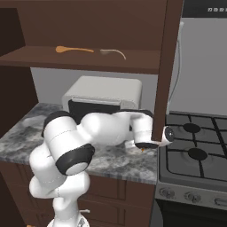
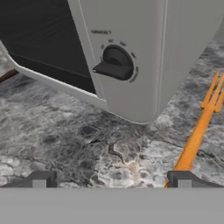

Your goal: Organize the utensils by type. Pick up the wooden spoons from the counter and place them in the open cabinet. Then pick up the metallic utensils from the counter and place them in the open drawer.

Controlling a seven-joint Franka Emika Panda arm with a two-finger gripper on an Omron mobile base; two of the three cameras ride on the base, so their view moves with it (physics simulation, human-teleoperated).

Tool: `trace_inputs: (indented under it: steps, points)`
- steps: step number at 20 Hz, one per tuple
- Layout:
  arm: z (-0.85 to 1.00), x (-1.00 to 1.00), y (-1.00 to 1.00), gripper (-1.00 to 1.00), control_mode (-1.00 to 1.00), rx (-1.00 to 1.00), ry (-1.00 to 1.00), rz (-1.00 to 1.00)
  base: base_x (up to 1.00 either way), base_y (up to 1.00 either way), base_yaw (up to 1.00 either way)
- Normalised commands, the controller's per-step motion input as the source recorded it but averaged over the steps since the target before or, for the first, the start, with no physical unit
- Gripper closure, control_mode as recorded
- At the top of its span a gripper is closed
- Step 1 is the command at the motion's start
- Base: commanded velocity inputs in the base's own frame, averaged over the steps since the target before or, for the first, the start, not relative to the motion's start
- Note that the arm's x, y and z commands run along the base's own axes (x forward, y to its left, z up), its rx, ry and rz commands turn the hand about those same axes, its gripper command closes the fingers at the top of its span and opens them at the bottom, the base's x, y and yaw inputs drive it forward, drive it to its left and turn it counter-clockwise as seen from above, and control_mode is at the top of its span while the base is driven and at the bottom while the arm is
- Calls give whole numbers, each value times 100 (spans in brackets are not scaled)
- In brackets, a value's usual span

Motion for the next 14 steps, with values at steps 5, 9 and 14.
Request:
trace_inputs:
  steps: [5,9,14]
  points:
    - [-21,0,14,-100,-100,-10,-22,0,0,0,0]
    - [-3,9,11,-100,-100,-7,-17,0,0,0,0]
    - [0,19,1,-100,-100,-8,-12,0,0,0,0]
